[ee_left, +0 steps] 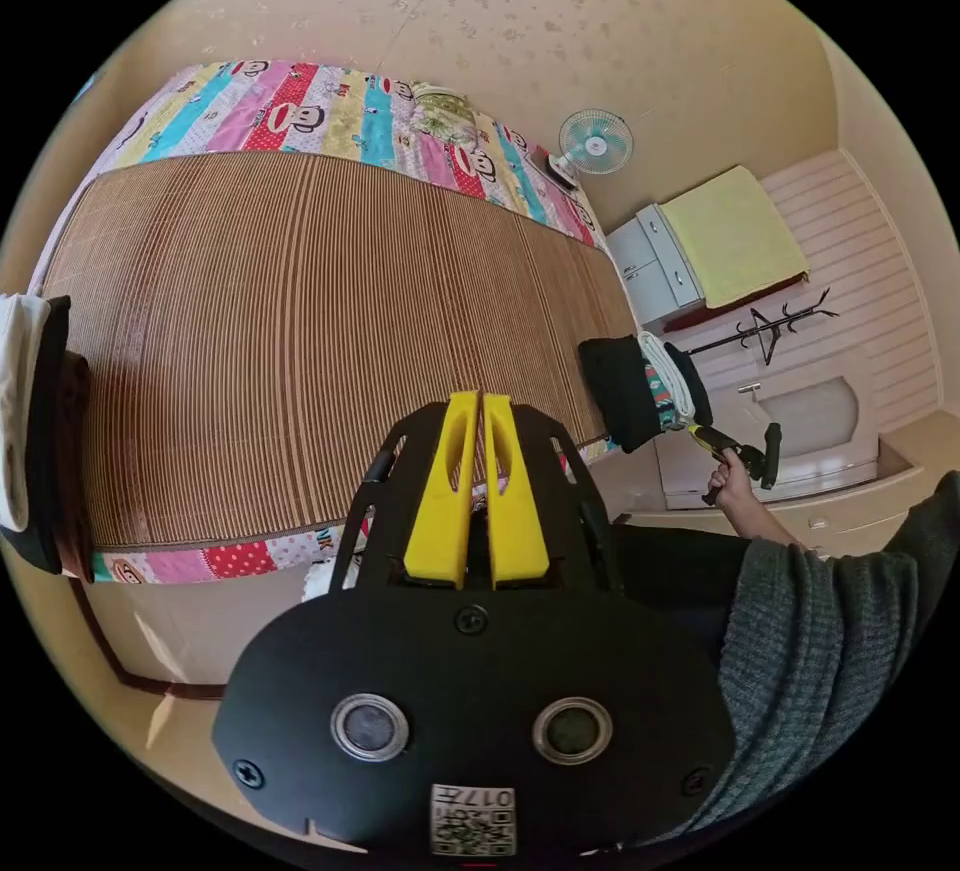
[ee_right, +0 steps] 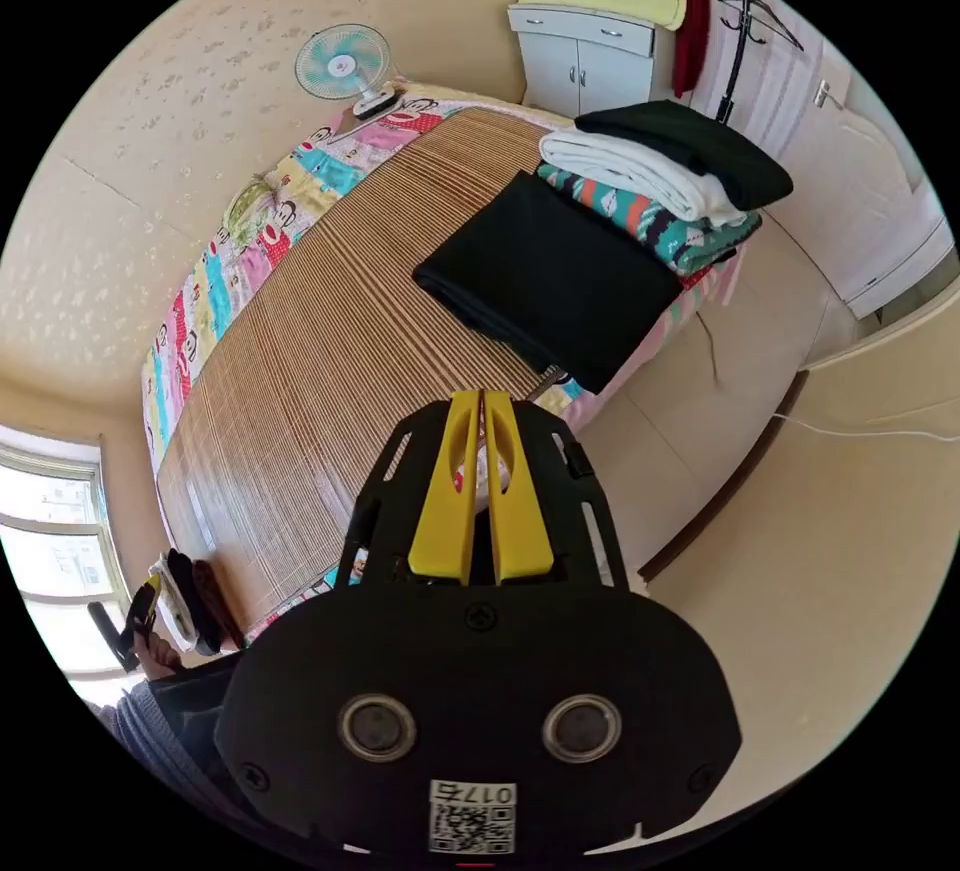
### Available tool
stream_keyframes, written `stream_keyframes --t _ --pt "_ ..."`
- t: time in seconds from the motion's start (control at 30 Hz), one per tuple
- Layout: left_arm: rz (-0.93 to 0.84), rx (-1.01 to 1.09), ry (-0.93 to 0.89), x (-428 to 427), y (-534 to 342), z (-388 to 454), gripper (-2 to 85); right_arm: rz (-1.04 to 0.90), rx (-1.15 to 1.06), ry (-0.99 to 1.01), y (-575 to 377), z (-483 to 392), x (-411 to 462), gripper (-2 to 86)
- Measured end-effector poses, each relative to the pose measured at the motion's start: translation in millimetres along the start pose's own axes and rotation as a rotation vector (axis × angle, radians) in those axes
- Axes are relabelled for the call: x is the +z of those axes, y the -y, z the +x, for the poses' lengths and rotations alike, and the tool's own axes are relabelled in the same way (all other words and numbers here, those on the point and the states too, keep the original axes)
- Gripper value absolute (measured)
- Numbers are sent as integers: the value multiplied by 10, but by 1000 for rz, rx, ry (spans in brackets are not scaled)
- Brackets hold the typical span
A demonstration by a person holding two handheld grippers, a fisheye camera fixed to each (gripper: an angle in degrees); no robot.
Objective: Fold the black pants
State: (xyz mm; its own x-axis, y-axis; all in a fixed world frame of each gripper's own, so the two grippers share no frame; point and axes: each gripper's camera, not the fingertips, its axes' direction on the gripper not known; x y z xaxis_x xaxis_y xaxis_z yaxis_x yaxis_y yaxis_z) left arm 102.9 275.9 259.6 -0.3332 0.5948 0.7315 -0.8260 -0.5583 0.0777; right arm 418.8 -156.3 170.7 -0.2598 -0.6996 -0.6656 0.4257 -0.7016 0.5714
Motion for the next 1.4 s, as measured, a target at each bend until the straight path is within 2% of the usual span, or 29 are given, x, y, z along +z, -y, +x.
stream_keyframes --t 0.2,0.3,0.43,0.53,0.63,0.73,0.83,0.9,0.97,1.03,1.1,1.2,1.27,1.4 --pt "13 -33 15 571 -92 425 -10 12 218 186 643 994 -172 38" --pt "20 -7 30 893 -32 703 -9 -46 316 233 1016 1445 -60 93" --pt "51 20 -64 1216 21 957 -1 -128 459 342 1428 2031 271 151" --pt "36 26 -63 1459 31 1083 5 -176 489 350 1679 2192 433 140" --pt "-14 34 12 1699 39 1095 8 -80 540 396 1915 2103 147 64" --pt "-10 12 15 1812 56 991 6 77 409 358 2169 1531 -548 41" --pt "37 -11 20 1857 73 862 -2 186 228 571 2511 913 -1042 34" --pt "59 -21 27 1951 101 764 -6 165 46 709 2850 409 -1133 31" --pt "42 -8 21 2081 155 709 -7 30 -308 825 3234 -433 -1108 27" --pt "11 21 27 2196 222 689 -7 -67 -487 862 3347 -943 -1094 25" --pt "13 68 72 2221 278 698 -7 -91 -537 817 3387 -1148 -1144 26" --pt "47 61 95 2158 261 581 -6 -25 -328 571 3418 -841 -1144 36" --pt "71 20 84 2134 191 405 -6 -13 11 379 3348 -225 -1045 53" --pt "103 -132 57 2168 -81 -127 0 -61 380 203 3100 714 -902 82"
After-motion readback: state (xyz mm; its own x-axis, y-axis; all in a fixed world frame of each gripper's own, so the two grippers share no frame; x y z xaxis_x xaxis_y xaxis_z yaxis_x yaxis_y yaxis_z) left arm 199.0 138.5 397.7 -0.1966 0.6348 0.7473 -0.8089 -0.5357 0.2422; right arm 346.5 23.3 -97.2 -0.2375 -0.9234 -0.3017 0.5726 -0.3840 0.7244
